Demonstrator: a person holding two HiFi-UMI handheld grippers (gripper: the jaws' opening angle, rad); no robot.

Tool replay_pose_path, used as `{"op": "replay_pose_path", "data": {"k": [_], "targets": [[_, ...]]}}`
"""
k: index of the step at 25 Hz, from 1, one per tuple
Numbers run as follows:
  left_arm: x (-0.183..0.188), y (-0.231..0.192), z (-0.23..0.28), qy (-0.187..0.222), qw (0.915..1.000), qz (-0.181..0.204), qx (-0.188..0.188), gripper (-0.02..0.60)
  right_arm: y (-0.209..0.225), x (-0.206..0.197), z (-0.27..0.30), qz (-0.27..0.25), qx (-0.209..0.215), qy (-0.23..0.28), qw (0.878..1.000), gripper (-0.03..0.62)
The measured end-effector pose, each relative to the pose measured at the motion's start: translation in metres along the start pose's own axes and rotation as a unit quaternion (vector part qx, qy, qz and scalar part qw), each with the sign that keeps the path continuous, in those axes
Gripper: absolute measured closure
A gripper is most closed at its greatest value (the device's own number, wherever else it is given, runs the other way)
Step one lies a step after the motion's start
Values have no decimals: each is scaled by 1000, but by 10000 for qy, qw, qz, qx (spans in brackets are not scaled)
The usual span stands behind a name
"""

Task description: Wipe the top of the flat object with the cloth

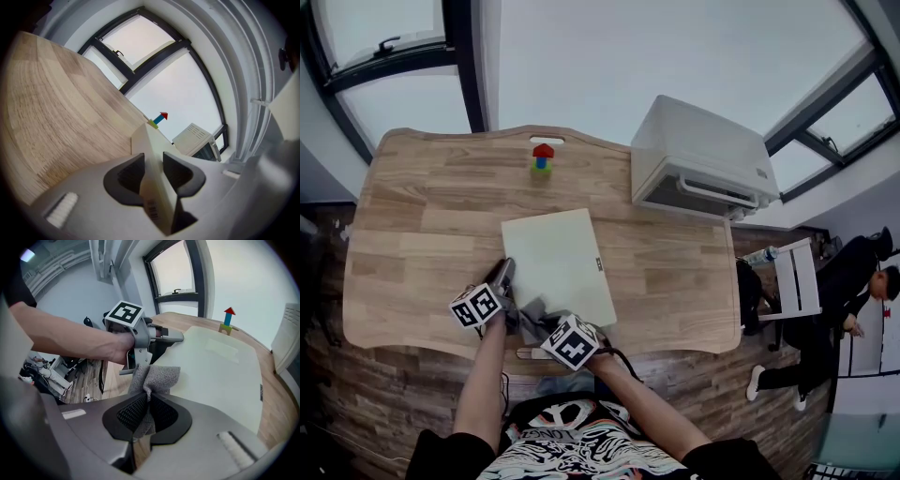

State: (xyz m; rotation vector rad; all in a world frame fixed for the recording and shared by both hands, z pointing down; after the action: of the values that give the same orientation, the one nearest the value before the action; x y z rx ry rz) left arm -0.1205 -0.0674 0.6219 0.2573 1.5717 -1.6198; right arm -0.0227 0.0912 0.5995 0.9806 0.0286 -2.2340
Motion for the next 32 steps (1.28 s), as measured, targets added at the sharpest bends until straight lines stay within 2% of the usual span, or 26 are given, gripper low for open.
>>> {"op": "replay_pose_path", "data": {"k": [6, 28, 32], "targets": [[-2, 1, -1, -9, 10000, 77, -8, 403, 7, 1, -6, 209, 18, -18, 9998, 574], [0, 3, -1, 18, 9999, 84, -70, 407, 45, -8, -31, 773, -425, 270, 9957, 574], [-1, 3, 0, 13, 9999, 81, -66, 407, 56, -12, -38, 1021, -545, 354, 9926, 574]]}}
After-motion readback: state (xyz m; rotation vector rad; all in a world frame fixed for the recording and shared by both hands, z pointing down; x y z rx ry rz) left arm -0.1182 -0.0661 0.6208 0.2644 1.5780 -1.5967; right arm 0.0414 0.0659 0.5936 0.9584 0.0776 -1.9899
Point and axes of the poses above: the fingertips, and each gripper's own axes: z forward along the fingers, y to its right, x out of its top, the point moved 2 cm from there along -z, backward along the fingers, and after that the axes turned 11 degrees about y, right-handed, at the moved point
